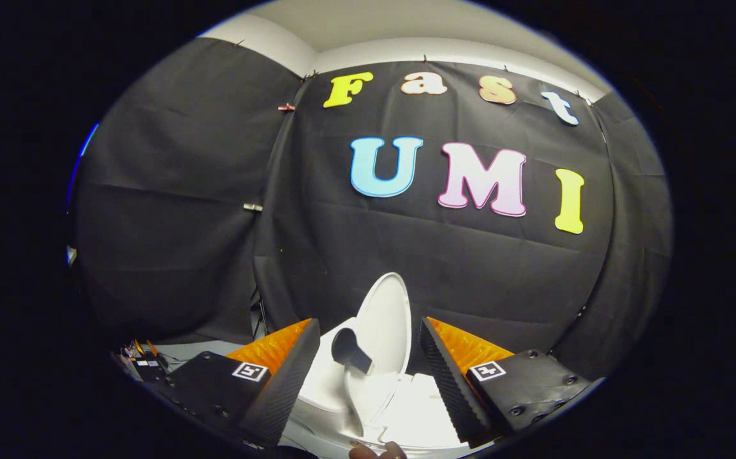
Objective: Open the toilet lid.
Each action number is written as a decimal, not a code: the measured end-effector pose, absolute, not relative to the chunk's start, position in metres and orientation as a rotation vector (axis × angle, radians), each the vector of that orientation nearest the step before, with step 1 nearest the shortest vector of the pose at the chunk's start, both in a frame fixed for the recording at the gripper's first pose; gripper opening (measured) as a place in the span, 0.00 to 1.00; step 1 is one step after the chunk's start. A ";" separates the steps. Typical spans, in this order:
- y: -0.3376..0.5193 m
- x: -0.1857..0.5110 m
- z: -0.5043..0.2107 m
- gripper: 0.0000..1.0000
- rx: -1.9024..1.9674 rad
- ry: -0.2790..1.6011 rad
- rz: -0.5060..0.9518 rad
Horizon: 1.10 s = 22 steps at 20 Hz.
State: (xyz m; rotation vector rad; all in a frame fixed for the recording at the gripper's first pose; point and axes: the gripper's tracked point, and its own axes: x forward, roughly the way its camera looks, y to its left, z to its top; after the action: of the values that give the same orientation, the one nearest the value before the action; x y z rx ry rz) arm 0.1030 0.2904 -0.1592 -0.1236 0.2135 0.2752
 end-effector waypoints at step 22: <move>0.028 -0.001 0.020 0.97 0.002 -0.027 0.031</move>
State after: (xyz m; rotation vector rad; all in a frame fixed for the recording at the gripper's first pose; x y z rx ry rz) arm -0.0015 0.0282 0.0200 0.0021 -0.0266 0.0313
